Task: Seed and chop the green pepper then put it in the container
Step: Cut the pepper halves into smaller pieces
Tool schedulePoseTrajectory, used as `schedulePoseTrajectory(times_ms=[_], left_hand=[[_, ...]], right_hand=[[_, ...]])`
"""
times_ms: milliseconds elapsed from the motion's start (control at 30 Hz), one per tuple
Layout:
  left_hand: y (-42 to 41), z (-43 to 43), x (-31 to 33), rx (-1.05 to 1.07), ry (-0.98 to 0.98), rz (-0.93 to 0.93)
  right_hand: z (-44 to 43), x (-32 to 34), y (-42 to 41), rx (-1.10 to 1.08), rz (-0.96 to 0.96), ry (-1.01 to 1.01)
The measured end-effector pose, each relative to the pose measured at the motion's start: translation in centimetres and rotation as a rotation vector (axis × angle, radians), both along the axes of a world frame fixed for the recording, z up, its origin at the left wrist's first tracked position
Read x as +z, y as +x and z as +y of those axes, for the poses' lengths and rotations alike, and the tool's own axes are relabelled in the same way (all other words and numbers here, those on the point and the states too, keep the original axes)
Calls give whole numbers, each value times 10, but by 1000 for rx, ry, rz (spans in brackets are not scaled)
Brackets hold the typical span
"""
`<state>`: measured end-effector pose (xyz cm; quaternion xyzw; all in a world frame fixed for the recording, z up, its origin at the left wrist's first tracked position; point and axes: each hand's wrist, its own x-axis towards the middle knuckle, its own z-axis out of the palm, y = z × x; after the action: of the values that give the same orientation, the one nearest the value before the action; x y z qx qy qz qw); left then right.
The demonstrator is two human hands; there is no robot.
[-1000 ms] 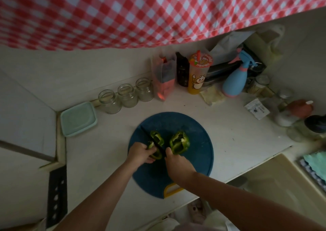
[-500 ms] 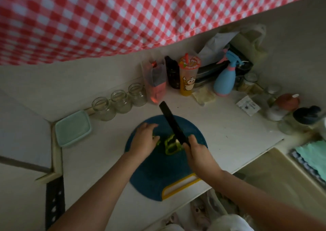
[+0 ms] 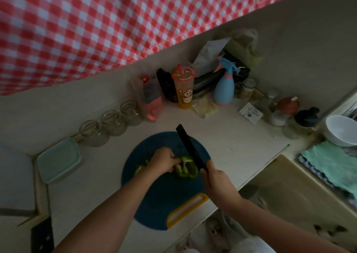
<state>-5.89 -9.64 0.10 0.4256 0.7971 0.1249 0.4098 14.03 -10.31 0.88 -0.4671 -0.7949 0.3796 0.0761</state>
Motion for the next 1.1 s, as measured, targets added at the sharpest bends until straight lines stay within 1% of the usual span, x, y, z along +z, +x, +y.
schedulePoseTrajectory(times_ms=[133, 267, 367, 433, 533, 600, 733, 800, 867, 967, 1100], left_hand=[[11, -1, 1, 135, 30, 43], [16, -2, -1, 192, 90, 89], [20, -5, -5, 226, 169, 128], [21, -7, -9, 259, 184, 110], [21, -8, -13, 300, 173, 8], [23, -9, -12, 264, 150, -45], [27, -6, -5, 169, 79, -50], [29, -7, -2, 98, 62, -22], [32, -10, 0, 61, 103, 9], [34, -12, -1, 80, 152, 14], [34, -12, -3, 80, 165, 19]], right_hand=[[-2, -3, 2, 40, -16, -1], [-4, -6, 7, 47, -48, -30], [-8, -11, 11, 76, -87, -30], [-9, -15, 13, 90, -117, -9], [-8, -22, 13, 116, -140, 24], [-7, -25, 12, 136, -161, 35], [-9, -29, 11, 144, -175, 79], [-11, -29, 11, 150, -185, 107], [-10, -27, 12, 154, -199, 131], [-5, -24, 14, 174, -223, 160], [1, -25, 17, 175, -215, 134]])
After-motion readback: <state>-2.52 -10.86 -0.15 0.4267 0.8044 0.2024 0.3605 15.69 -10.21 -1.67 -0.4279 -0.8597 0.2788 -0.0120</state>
